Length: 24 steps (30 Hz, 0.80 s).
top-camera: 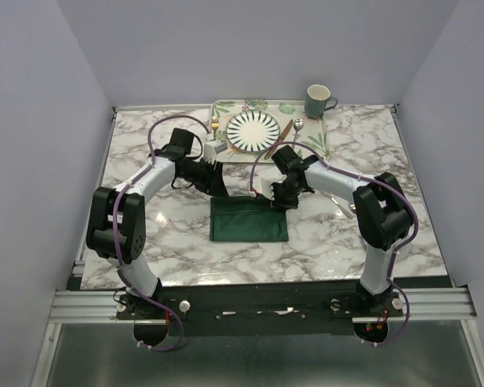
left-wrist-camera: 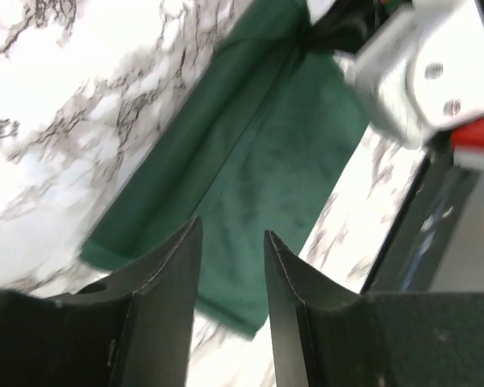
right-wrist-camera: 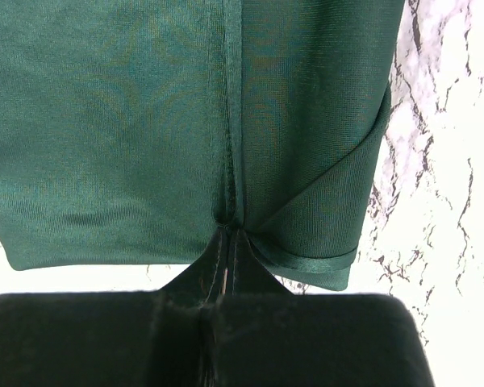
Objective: Fold the napkin into a case and place the utensils inside
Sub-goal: Fold the 2/3-rectangle-folded napkin at the center of the board.
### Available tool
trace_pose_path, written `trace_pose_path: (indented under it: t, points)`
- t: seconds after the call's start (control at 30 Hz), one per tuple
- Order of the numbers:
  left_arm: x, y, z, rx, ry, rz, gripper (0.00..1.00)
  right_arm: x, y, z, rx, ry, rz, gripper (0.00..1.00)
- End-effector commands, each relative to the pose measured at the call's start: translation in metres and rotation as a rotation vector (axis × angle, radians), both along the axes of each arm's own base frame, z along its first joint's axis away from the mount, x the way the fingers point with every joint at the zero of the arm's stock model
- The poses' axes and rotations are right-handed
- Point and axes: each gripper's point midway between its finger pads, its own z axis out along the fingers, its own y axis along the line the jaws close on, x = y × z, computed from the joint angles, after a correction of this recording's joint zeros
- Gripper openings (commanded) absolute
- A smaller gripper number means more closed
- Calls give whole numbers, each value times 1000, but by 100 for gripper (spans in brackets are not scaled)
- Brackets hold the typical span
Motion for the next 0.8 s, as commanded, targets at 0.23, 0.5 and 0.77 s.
trace_pose_path:
  t: [0.23, 0.5, 0.77]
  points:
    - [34, -62, -22, -327, 353, 313, 29, -13, -10, -7, -34, 56, -11, 1]
    - [34, -61, -64, -305, 436, 369, 22, -11, -2, 4, -9, 63, -24, 1]
    - [33, -51, -96, -255, 496, 439, 19, -29, 6, 37, 52, 149, -48, 1]
